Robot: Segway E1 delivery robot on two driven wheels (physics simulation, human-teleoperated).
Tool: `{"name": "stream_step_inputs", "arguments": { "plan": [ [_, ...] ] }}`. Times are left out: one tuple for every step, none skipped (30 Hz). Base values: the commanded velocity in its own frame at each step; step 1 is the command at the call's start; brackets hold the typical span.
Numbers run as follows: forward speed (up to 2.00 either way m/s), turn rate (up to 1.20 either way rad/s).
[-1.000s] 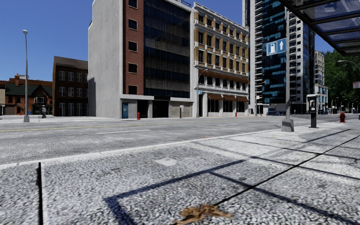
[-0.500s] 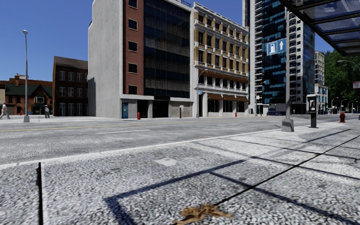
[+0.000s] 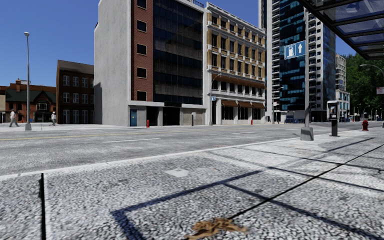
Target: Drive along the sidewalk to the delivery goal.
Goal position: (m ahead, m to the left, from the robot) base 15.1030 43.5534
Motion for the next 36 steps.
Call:
{"name": "stream_step_inputs", "arguments": {
  "plan": [
    [0.00,0.07],
    [0.14,0.16],
    [0.33,0.25],
    [0.47,0.33],
    [0.52,0.36],
    [0.52,0.36],
    [0.58,0.37],
    [0.61,0.37],
    [0.61,0.37],
    [0.61,0.37],
    [0.61,0.37],
    [0.62,0.38],
    [0.62,0.40],
    [0.62,0.42],
    [0.62,0.45],
    [0.62,0.45],
    [0.62,0.48],
    [0.62,0.52],
    [0.62,0.54],
    [0.62,0.55],
    [0.62,0.55],
    [0.62,0.56],
    [0.62,0.57],
    [0.62,0.58],
    [0.62,0.62],
    [0.62,0.62],
    [0.62,0.65],
    [0.62,0.67],
    [0.62,0.69],
    [0.62,0.69],
    [0.62,0.69],
    [0.63,0.69],
    [0.68,0.69],
    [0.73,0.71],
    [0.78,0.73],
    [0.78,0.73]
  ]
}}
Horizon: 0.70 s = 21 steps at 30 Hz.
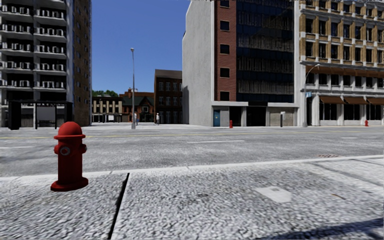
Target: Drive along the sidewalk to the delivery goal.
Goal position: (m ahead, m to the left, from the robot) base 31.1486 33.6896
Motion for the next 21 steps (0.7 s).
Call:
{"name": "stream_step_inputs", "arguments": {
  "plan": [
    [0.81,0.77],
    [0.81,0.78],
    [0.86,0.79],
    [0.86,0.79],
    [0.93,0.79],
    [0.97,0.79],
    [0.99,0.79],
    [1.00,0.79],
    [1.00,0.80],
    [1.00,0.80],
    [1.01,0.81],
    [1.01,0.81],
    [1.01,0.81],
    [1.01,0.81],
    [1.01,0.81],
    [1.01,0.81],
    [1.01,0.84],
    [1.01,0.86],
    [1.01,0.88],
    [1.01,0.90],
    [1.01,0.90]
  ]
}}
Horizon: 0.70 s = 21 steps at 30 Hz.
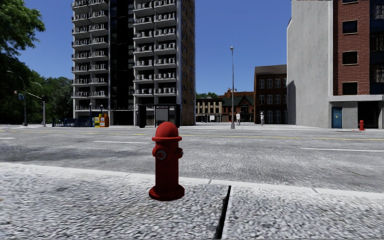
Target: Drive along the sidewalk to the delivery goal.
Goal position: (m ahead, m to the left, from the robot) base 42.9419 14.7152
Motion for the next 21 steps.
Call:
{"name": "stream_step_inputs", "arguments": {
  "plan": [
    [1.01,0.90],
    [1.02,0.90],
    [1.02,0.90],
    [1.02,0.90],
    [1.02,0.90],
    [1.03,0.90],
    [1.03,0.90],
    [1.03,0.90],
    [1.03,0.90],
    [1.04,0.90],
    [1.04,0.90],
    [1.04,0.90],
    [1.04,0.90],
    [1.04,0.90],
    [1.06,0.90],
    [1.07,0.90],
    [1.08,0.90],
    [1.08,0.90],
    [1.08,0.90],
    [1.08,0.90],
    [1.09,0.90]
  ]
}}
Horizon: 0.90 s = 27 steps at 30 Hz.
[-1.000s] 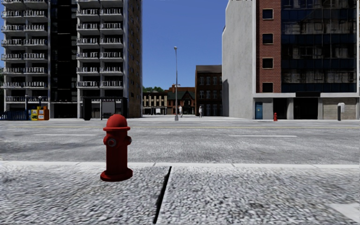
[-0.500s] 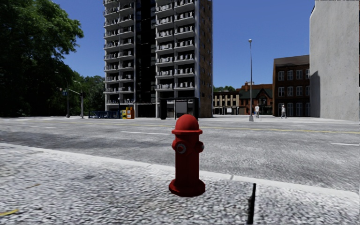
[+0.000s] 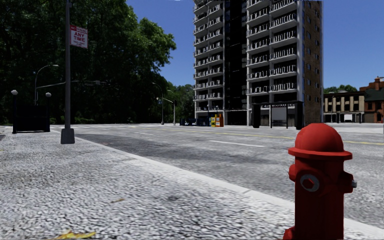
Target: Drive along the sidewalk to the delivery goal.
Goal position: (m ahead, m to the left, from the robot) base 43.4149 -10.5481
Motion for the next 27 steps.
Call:
{"name": "stream_step_inputs", "arguments": {
  "plan": [
    [1.09,0.90],
    [1.09,0.90],
    [1.09,0.90],
    [1.09,0.90],
    [1.09,0.90],
    [1.09,0.90],
    [1.09,0.90],
    [1.09,0.90],
    [1.09,0.90],
    [1.09,0.90],
    [1.09,0.90],
    [1.09,0.90],
    [1.09,0.90],
    [1.09,0.90],
    [1.09,0.90],
    [1.09,0.90],
    [1.09,0.90],
    [1.09,0.90],
    [1.09,0.90],
    [1.09,0.90],
    [1.09,0.90],
    [1.09,0.89],
    [1.09,0.89],
    [1.09,0.87],
    [1.09,0.84],
    [1.09,0.00],
    [1.09,0.00]
  ]
}}
